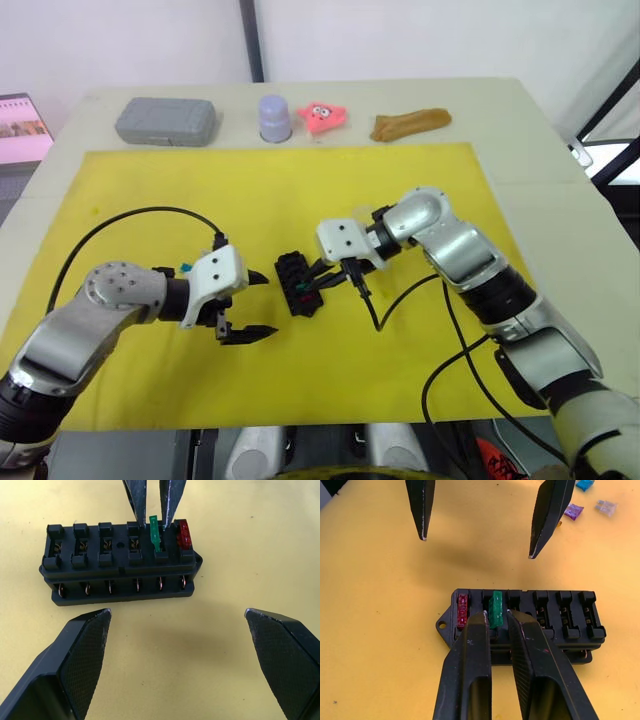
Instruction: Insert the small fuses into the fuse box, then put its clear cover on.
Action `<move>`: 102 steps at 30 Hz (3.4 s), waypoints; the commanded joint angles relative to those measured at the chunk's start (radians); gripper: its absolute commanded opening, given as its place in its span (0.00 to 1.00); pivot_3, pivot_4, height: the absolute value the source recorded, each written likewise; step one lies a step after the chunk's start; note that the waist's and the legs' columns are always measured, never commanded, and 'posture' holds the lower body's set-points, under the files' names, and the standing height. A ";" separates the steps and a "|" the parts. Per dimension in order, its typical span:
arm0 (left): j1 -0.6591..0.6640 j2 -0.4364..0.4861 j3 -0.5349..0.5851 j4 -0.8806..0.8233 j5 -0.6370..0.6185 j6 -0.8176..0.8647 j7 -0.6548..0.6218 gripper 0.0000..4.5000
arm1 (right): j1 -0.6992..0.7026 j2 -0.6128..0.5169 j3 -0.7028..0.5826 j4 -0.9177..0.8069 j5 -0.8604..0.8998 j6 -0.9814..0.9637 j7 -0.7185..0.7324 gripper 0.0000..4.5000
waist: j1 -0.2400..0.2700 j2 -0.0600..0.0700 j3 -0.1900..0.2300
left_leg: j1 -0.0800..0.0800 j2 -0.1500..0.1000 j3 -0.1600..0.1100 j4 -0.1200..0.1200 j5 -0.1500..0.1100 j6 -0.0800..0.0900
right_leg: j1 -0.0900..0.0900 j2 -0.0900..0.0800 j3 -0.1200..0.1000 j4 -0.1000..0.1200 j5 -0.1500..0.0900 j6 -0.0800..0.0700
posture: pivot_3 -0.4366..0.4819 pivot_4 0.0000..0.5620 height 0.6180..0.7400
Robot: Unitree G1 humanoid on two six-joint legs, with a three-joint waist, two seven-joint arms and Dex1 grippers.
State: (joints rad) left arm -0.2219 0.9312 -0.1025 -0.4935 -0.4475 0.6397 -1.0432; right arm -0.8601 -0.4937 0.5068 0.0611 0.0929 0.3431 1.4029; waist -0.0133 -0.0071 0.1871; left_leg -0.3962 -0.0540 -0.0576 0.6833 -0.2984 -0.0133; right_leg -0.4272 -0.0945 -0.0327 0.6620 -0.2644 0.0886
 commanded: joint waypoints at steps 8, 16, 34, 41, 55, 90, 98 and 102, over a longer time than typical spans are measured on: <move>-0.007 -0.005 0.015 -0.020 -0.002 -0.021 -0.002 1.00 | -0.022 0.006 -0.022 -0.056 0.020 0.015 0.006 0.00 | 0.000 0.000 0.000 | 0.000 0.000 0.000 0.000 0.000 0.000 | 0.000 0.000 0.000 0.000 0.000 0.000 | 0.48 0.27 0.92; -0.006 -0.005 0.015 -0.021 -0.002 -0.020 -0.001 1.00 | -0.024 0.006 -0.017 -0.053 0.014 0.011 0.005 0.00 | 0.000 0.000 0.000 | 0.000 0.000 0.000 0.000 0.000 0.000 | 0.000 0.000 0.000 0.000 0.000 0.000 | 0.48 0.27 0.92; 0.001 -0.005 0.019 -0.029 -0.002 -0.020 0.004 1.00 | -0.020 0.016 0.024 0.008 -0.060 -0.070 0.008 0.00 | 0.000 0.000 0.000 | 0.000 0.000 0.000 0.000 0.000 0.000 | 0.000 0.000 0.000 0.000 0.000 0.000 | 0.48 0.27 0.92; -0.001 -0.006 0.018 -0.028 -0.002 -0.021 0.004 1.00 | -0.023 0.020 0.026 0.014 -0.056 -0.058 0.011 0.00 | 0.000 0.000 0.000 | 0.000 0.000 0.000 0.000 0.000 0.000 | 0.000 0.000 0.000 0.000 0.000 0.000 | 0.48 0.27 0.92; -0.008 -0.008 0.013 -0.020 0.004 -0.026 0.000 1.00 | -0.029 0.024 -0.002 -0.022 -0.013 0.000 0.019 0.56 | 0.000 0.000 0.000 | 0.000 0.000 0.000 0.000 0.000 0.000 | 0.000 0.000 0.000 0.000 0.000 0.000 | 0.48 0.27 0.92; -0.017 0.002 0.025 0.014 0.007 -0.040 -0.008 1.00 | 0.097 0.024 -0.081 -0.087 0.083 0.030 -0.064 0.02 | 0.001 0.000 0.000 | 0.000 0.000 0.000 0.000 0.000 0.000 | 0.000 0.000 0.000 0.000 0.000 0.000 | 0.48 0.27 0.92; -0.020 0.003 0.026 0.016 0.008 -0.039 -0.008 1.00 | 0.135 0.003 -0.039 -0.048 0.031 -0.027 -0.065 0.02 | 0.000 0.000 0.000 | 0.000 0.000 0.000 0.000 0.000 0.000 | 0.000 0.000 0.000 0.000 0.000 0.000 | 0.48 0.27 0.92; -0.020 0.003 0.027 0.017 0.008 -0.039 -0.007 1.00 | 0.149 -0.003 -0.015 -0.001 -0.018 -0.089 -0.077 0.02 | 0.000 0.000 0.000 | 0.001 0.000 0.000 0.000 0.000 0.000 | 0.001 0.000 0.000 0.000 0.000 0.000 | 0.48 0.27 0.92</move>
State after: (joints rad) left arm -0.2326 0.9248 -0.1016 -0.4709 -0.4441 0.6185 -1.0452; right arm -0.7293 -0.4856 0.4621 0.0243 0.1310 0.2692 1.3340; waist -0.0133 -0.0072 0.1870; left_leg -0.3946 -0.0540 -0.0576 0.6830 -0.2986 -0.0131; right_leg -0.4258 -0.0944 -0.0327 0.6621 -0.2645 0.0886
